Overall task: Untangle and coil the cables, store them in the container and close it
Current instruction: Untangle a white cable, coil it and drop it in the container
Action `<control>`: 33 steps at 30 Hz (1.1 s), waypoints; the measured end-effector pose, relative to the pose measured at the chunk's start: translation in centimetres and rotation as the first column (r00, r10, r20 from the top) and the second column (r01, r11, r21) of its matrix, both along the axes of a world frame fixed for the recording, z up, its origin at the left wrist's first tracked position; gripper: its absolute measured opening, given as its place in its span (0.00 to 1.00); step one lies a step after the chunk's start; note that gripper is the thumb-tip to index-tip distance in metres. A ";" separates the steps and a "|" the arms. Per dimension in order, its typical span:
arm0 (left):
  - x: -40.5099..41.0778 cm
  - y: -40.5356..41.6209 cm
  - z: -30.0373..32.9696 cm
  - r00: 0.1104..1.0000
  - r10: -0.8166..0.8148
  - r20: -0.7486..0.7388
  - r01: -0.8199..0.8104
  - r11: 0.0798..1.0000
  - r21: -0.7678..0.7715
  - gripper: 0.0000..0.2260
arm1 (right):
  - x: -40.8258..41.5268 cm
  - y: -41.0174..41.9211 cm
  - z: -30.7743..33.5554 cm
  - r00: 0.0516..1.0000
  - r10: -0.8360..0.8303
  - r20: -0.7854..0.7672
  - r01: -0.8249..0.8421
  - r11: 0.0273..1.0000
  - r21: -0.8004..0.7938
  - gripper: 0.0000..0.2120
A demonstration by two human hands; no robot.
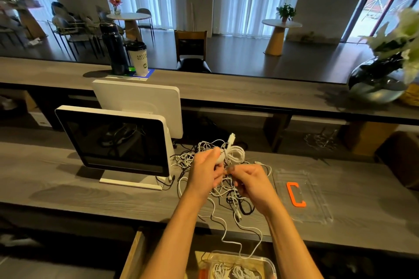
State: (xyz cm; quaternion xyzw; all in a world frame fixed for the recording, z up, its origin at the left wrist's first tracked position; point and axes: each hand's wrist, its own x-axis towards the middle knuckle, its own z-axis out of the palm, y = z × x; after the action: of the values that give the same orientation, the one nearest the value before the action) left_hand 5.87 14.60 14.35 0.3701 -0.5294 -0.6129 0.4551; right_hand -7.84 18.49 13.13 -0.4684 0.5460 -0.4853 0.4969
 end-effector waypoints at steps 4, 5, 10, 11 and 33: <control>-0.5 -1.0 -0.6 0.925 0.240 0.294 -0.247 0.969 -0.014 0.19 | 0.7 0.4 0.3 0.957 0.085 -0.279 -0.112 0.990 -0.083 0.15; -0.4 -1.2 -0.7 0.881 0.277 0.383 -0.270 0.960 -0.073 0.20 | 0.7 0.5 0.5 0.920 0.103 -0.377 -0.148 0.985 -0.092 0.16; 0.2 -2.0 -0.9 0.678 0.295 0.673 -0.142 0.951 -0.275 0.22 | -0.1 0.6 1.8 0.508 0.142 -0.850 -0.352 0.934 -0.055 0.08; 0.5 -2.2 -0.9 0.660 0.276 0.699 -0.109 0.955 -0.275 0.23 | -0.2 0.7 2.2 0.486 0.130 -0.864 -0.360 0.931 -0.062 0.09; 3.2 -0.7 3.7 0.568 0.058 0.821 0.552 0.713 -0.432 0.17 | -2.3 1.3 2.7 0.970 0.156 0.186 -0.162 0.986 0.021 0.09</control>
State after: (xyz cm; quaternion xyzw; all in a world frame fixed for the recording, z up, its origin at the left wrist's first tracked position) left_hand 9.07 13.88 18.02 0.3325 -0.9000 -0.2220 0.1736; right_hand -10.12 19.80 15.82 -0.4547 0.4671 -0.4752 0.5910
